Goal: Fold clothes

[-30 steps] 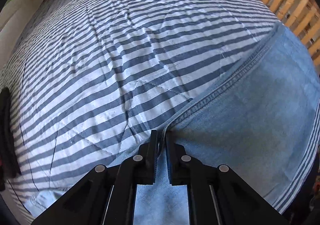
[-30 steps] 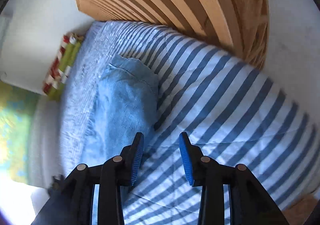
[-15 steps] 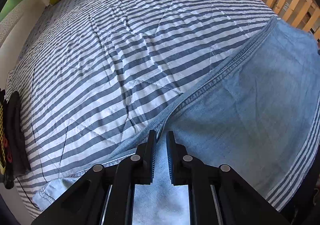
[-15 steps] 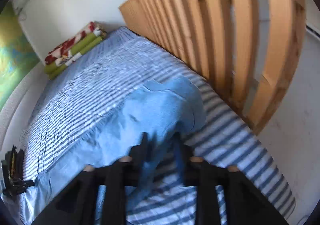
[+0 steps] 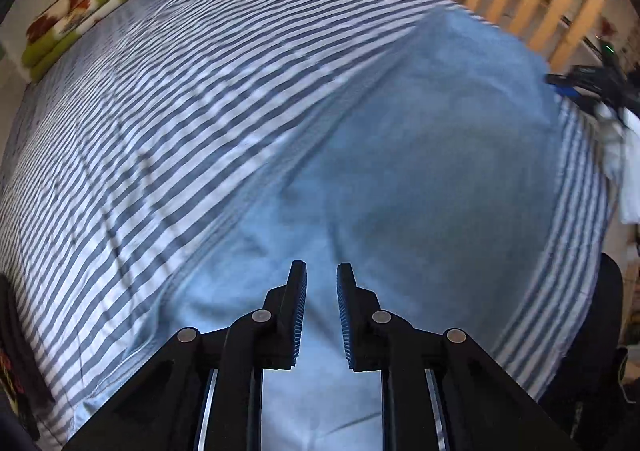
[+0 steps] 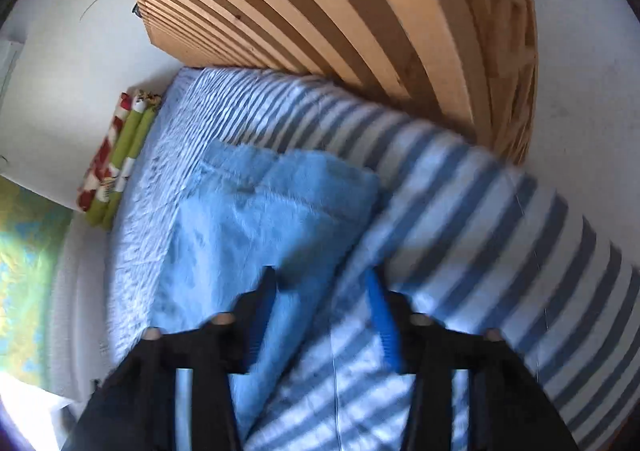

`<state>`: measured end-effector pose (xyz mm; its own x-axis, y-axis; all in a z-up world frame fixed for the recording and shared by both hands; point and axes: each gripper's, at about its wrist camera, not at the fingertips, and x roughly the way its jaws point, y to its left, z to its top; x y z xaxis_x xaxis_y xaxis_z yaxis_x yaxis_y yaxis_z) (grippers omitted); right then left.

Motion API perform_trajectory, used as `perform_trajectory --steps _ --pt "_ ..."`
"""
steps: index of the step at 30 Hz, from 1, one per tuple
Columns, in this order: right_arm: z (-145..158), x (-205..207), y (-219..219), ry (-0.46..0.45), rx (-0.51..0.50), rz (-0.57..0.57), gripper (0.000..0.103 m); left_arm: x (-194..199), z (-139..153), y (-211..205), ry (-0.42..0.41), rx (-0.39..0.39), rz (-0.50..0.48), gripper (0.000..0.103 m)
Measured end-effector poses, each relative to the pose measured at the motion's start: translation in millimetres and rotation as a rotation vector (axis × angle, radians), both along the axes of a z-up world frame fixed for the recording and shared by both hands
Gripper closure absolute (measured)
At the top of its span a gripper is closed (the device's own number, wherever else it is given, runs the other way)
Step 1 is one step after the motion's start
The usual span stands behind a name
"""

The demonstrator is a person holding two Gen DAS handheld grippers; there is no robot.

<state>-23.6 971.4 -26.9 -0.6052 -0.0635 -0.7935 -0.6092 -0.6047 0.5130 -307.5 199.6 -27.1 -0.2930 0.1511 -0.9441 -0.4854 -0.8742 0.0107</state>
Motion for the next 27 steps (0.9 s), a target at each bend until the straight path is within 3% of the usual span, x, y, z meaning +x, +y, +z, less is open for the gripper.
perform_trajectory --steps 3,5,7,9,11,15,17,19,23,25,27 --pt "19.6 -21.9 -23.0 0.047 0.049 0.006 0.101 7.8 6.8 17.9 0.005 0.027 -0.027 0.086" --pt "42.5 -39.8 -58.9 0.105 0.1 0.072 0.101 10.0 6.4 16.7 -0.001 0.04 -0.009 0.086" --pt "58.2 -64.9 -113.5 0.167 0.106 0.23 0.1 5.7 1.7 1.3 -0.01 0.052 0.02 0.086" --pt "61.5 -82.1 -157.5 0.19 0.014 0.441 0.097 1.8 -5.5 -20.8 -0.032 0.066 0.073 0.086" --pt "64.5 -79.2 -178.8 0.197 -0.031 0.509 0.092 -2.2 -11.1 -42.3 -0.049 0.065 0.109 0.086" --pt "64.3 -38.5 -145.3 0.244 0.003 0.358 0.083 10.4 -15.4 -73.6 -0.039 0.037 0.132 0.086" --pt "52.8 -17.7 -110.5 0.219 0.019 0.222 0.081 13.0 -20.9 -87.6 -0.045 0.037 0.152 0.086" --pt "31.9 -8.4 -78.7 0.162 -0.033 0.152 0.079 18.2 -28.7 -100.6 -0.063 0.046 0.177 0.086" --pt "4.9 -7.4 -60.8 0.104 -0.105 0.155 0.078 20.6 -47.3 -118.1 -0.105 0.065 0.229 0.086" --pt "-3.8 -15.3 -63.7 0.162 -0.222 0.165 0.076 22.9 -50.5 -123.4 -0.113 0.078 0.243 0.086" --pt "-7.0 -28.4 -60.9 0.202 -0.249 0.166 0.052 24.6 -50.0 -125.0 -0.112 0.08 0.247 0.086"
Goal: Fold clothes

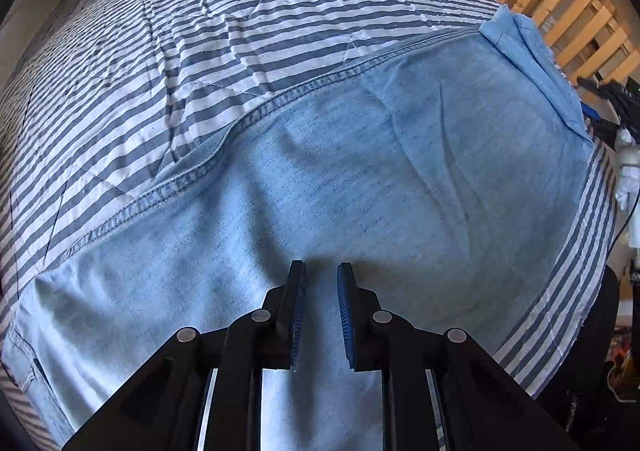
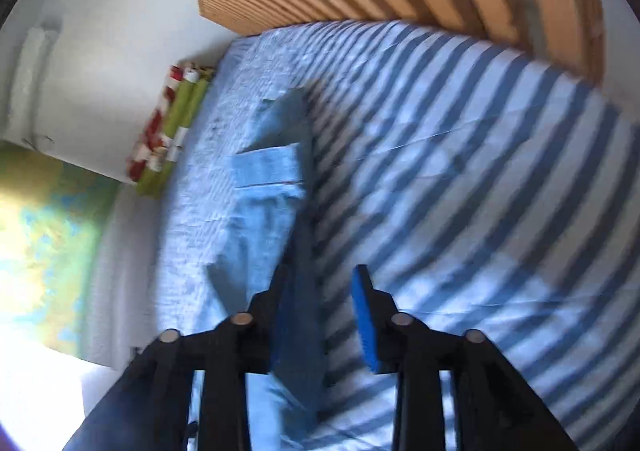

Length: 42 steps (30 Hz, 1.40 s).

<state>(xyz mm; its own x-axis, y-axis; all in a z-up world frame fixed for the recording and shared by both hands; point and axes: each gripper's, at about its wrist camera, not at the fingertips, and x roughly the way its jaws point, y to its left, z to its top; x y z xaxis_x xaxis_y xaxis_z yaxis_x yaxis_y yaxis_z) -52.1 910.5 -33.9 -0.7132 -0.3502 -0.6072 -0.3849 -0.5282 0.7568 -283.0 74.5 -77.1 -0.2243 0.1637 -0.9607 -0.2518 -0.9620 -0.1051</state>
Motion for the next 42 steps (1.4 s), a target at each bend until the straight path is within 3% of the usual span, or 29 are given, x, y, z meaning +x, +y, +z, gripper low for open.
perform_trajectory --steps 2,4,5,6,9,11,14,16,17,19,21,24,27,30,35,37,38,42 --pt "1.5 -18.8 -3.4 0.002 0.039 0.006 0.048 1.3 0.9 0.8 0.001 -0.01 -0.008 0.086" --pt "0.2 -40.7 -9.4 -0.024 0.059 0.038 0.051 2.0 1.7 1.6 0.002 -0.017 -0.012 0.086" --pt "0.6 -49.0 -13.4 -0.02 0.065 0.053 0.073 2.3 2.2 1.6 0.002 -0.016 -0.013 0.086" --pt "2.2 -55.0 -16.6 -0.03 0.082 0.065 0.101 2.9 3.2 1.2 0.004 -0.014 -0.013 0.086" --pt "27.2 -39.5 -13.5 0.006 0.193 0.013 0.101 4.9 5.0 -0.8 0.009 -0.013 -0.017 0.086" --pt "46.7 -14.1 1.2 -0.012 0.327 -0.064 0.101 6.2 5.2 -1.7 0.011 -0.019 -0.024 0.086" --pt "43.0 1.8 12.6 -0.176 0.471 -0.086 0.098 6.2 4.1 -1.0 0.013 -0.024 -0.035 0.086" --pt "35.2 5.6 17.0 -0.335 0.566 -0.144 0.083 6.3 4.7 0.4 0.018 -0.017 -0.029 0.086" --pt "37.9 9.2 15.5 -0.339 0.595 -0.172 0.083 6.2 4.8 0.6 0.019 -0.013 -0.026 0.086" --pt "47.2 13.0 5.5 -0.249 0.576 -0.154 0.083 10.1 5.7 1.3 0.023 -0.007 -0.03 0.086" --pt "60.5 -0.4 -21.7 -0.126 0.57 -0.013 0.083 13.1 5.8 2.6 0.025 -0.011 -0.04 0.086" --pt "71.5 -40.0 -78.9 -0.011 0.524 0.251 0.079 17.8 5.4 4.2 0.028 -0.02 -0.048 0.086" --pt "71.5 -87.8 -142.2 0.039 0.557 0.463 0.066 23.1 4.4 1.7 0.026 -0.008 -0.032 0.086" --pt "56.4 -120.7 -189.2 -0.003 0.636 0.587 0.066 24.5 3.1 -1.9 0.023 -0.01 -0.032 0.086" --pt "32.1 -154.3 -211.1 -0.09 0.728 0.599 0.068 16.3 -0.1 -1.7 0.021 -0.015 -0.041 0.086" --pt "28.0 -150.8 -202.6 -0.117 0.707 0.593 0.096 14.3 0.8 -1.4 0.023 -0.02 -0.046 0.086" --pt "30.9 -136.2 -183.1 -0.108 0.682 0.562 0.102 12.1 3.1 -0.7 0.026 -0.021 -0.048 0.086" --pt "68.6 -71.8 -90.8 -0.017 0.587 0.282 0.102 4.3 13.9 3.1 0.045 -0.026 -0.069 0.086"
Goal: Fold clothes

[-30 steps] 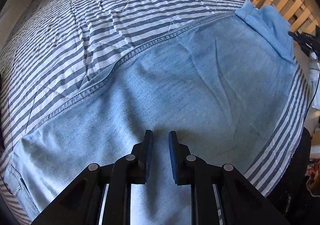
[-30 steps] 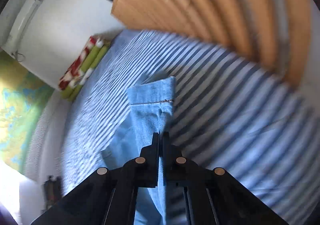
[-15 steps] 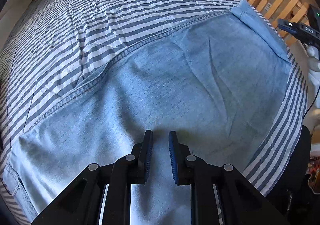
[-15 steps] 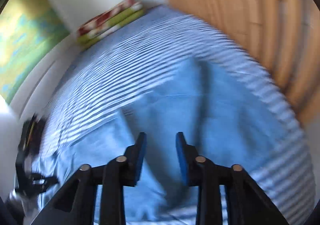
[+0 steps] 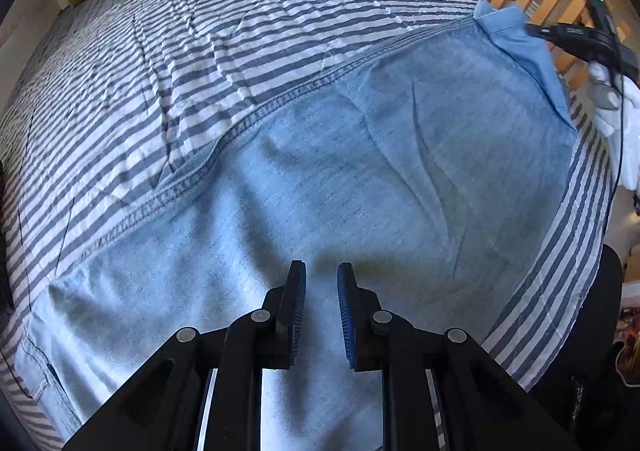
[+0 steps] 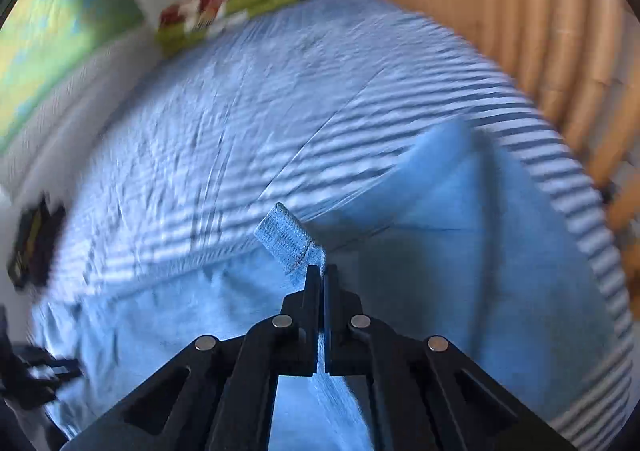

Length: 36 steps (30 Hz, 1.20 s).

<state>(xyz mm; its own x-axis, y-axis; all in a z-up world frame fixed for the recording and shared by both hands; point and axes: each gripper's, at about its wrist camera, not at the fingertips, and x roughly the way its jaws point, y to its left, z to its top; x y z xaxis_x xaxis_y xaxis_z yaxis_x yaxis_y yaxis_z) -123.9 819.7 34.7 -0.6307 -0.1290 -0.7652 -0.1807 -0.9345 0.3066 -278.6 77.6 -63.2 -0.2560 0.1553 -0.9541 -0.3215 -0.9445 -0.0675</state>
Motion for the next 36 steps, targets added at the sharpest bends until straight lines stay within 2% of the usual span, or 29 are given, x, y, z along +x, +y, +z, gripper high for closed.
perform_trajectory --steps 2,3,5,8,10,15,19,20,22,23,24,25,28,32,34,36 --pt "6.7 37.9 53.3 0.042 -0.054 -0.178 0.102 -3.9 3.5 5.7 0.015 -0.01 -0.014 0.086" --pt "5.0 56.8 75.9 0.04 -0.062 -0.27 0.102 -6.5 4.4 8.5 0.02 -0.013 -0.02 0.086" --pt "-7.3 83.8 109.2 -0.001 -0.059 -0.379 0.102 -15.1 7.3 16.3 0.036 -0.028 -0.035 0.086" --pt "-37.1 98.4 129.9 -0.099 -0.113 -0.418 0.102 -37.6 17.4 33.6 0.071 -0.05 -0.06 0.086" --pt "-47.3 100.0 129.6 -0.117 -0.115 -0.426 0.102 -50.8 20.4 49.1 0.106 -0.077 -0.097 0.082" --pt "-51.8 102.7 126.5 -0.104 -0.138 -0.442 0.102 -99.8 27.7 105.5 0.185 -0.1 -0.194 0.059" --pt "-53.5 108.1 130.3 -0.103 -0.167 -0.5 0.102 -143.2 13.5 146.4 0.179 -0.089 -0.242 0.058" --pt "-53.8 109.2 129.9 -0.102 -0.175 -0.528 0.101 -148.7 10.3 150.7 0.182 -0.107 -0.251 0.058" --pt "-51.6 111.4 124.4 -0.099 -0.128 -0.58 0.101 -161.1 -6.9 171.9 0.186 -0.154 -0.279 0.058" --pt "-50.3 115.0 120.0 -0.093 -0.106 -0.602 0.101 -163.2 -14.5 178.2 0.181 -0.169 -0.294 0.068" --pt "-51.6 115.4 117.7 -0.094 -0.105 -0.615 0.101 -163.8 -16.3 182.5 0.18 -0.179 -0.307 0.093" --pt "-53.3 112.9 115.1 -0.099 -0.111 -0.605 0.101 -164.2 -21.2 186.6 0.176 -0.196 -0.322 0.103" --pt "-49.0 110.0 114.2 -0.108 -0.067 -0.578 0.101 -163.8 -24.9 193.9 0.21 -0.242 -0.35 0.103" --pt "-43.0 116.5 124.8 -0.09 -0.039 -0.569 0.101 -162.0 -5.3 186.1 0.247 -0.214 -0.323 0.103" --pt "-50.1 124.6 135.2 -0.099 -0.073 -0.599 0.101 -165.6 13.0 171.7 0.287 -0.195 -0.256 0.103" --pt "-55.8 124.8 137.0 -0.1 -0.118 -0.603 0.101 -181.7 14.1 154.9 0.285 -0.212 -0.167 0.103"
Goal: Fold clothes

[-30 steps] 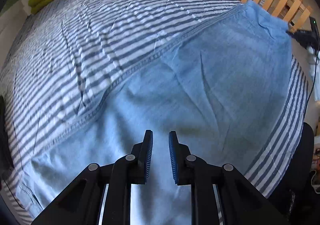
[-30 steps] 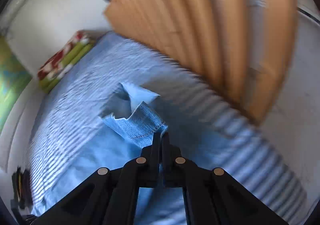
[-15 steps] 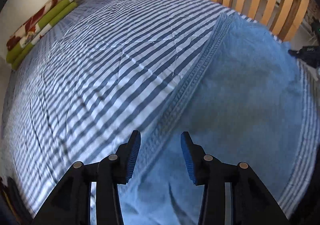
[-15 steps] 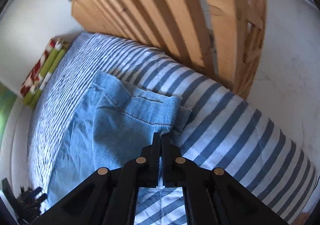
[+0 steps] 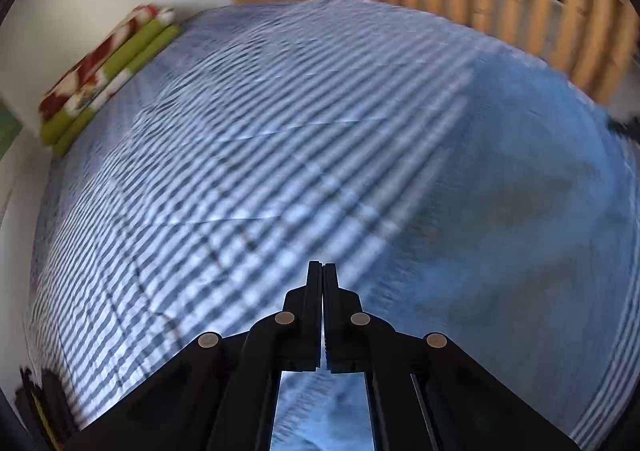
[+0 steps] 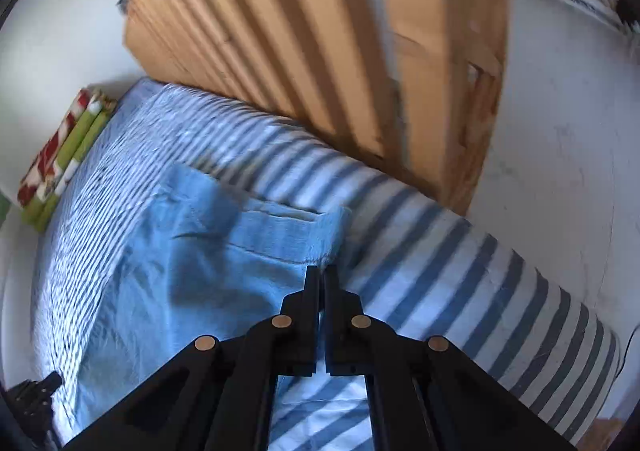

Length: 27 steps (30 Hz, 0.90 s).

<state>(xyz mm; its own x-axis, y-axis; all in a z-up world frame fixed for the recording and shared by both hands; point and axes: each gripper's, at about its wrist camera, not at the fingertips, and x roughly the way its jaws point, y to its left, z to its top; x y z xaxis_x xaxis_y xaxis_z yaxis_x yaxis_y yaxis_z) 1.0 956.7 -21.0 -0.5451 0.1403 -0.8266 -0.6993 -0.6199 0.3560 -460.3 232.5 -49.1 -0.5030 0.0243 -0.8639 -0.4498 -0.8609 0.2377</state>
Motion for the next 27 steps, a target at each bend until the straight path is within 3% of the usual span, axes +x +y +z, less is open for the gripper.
perform_trajectory --steps 1,4,5,7,9,13,15,20,22,23,24,25,27 --pt "-1.3 0.6 1.2 0.016 -0.016 -0.003 0.101 -10.6 -7.6 -8.1 -0.029 -0.007 0.052 0.103" --pt "1.2 -0.6 0.9 0.052 -0.032 0.024 0.101 -14.1 -16.9 -8.5 -0.165 0.103 0.016 0.101" --pt "2.2 -0.7 0.7 0.045 -0.023 0.025 0.101 -11.0 -16.1 -3.1 -0.164 0.109 -0.004 0.1" --pt "0.6 0.2 2.1 0.032 -0.03 0.009 0.1 0.3 -12.8 14.9 -0.156 0.12 -0.101 0.086" --pt "-0.7 -0.4 1.5 0.02 -0.03 0.004 0.099 6.6 -16.8 32.1 -0.138 0.065 -0.151 0.078" --pt "6.9 -15.9 -7.7 0.008 0.012 0.015 0.098 9.0 -33.7 50.3 -0.146 -0.006 -0.189 0.078" --pt "8.9 -18.2 -10.4 0.015 0.018 0.021 0.098 5.8 -42.6 50.5 -0.159 -0.024 -0.175 0.095" --pt "7.4 -16.7 -9.1 0.033 -0.007 0.016 0.098 18.9 -35.0 48.7 -0.093 -0.015 -0.185 0.098" --pt "6.2 -18.2 -8.5 0.021 0.003 0.012 0.098 19.2 -26.5 41.4 -0.1 0.025 -0.179 0.091" --pt "5.2 -18.6 -8.0 0.02 -0.001 0.011 0.098 18.4 -25.1 38.0 -0.128 0.033 -0.175 0.075" --pt "4.8 -18.8 -7.6 0.02 -0.003 0.009 0.098 18.4 -24.8 34.8 -0.147 0.029 -0.171 0.048" --pt "4.9 -18.7 -7.3 0.02 -0.003 0.009 0.098 20.9 -24.0 32.1 -0.134 0.013 -0.172 0.037" --pt "5.6 -20.3 -8.0 0.019 0.002 0.01 0.098 28.2 -25.2 27.4 -0.113 -0.028 -0.196 0.032"
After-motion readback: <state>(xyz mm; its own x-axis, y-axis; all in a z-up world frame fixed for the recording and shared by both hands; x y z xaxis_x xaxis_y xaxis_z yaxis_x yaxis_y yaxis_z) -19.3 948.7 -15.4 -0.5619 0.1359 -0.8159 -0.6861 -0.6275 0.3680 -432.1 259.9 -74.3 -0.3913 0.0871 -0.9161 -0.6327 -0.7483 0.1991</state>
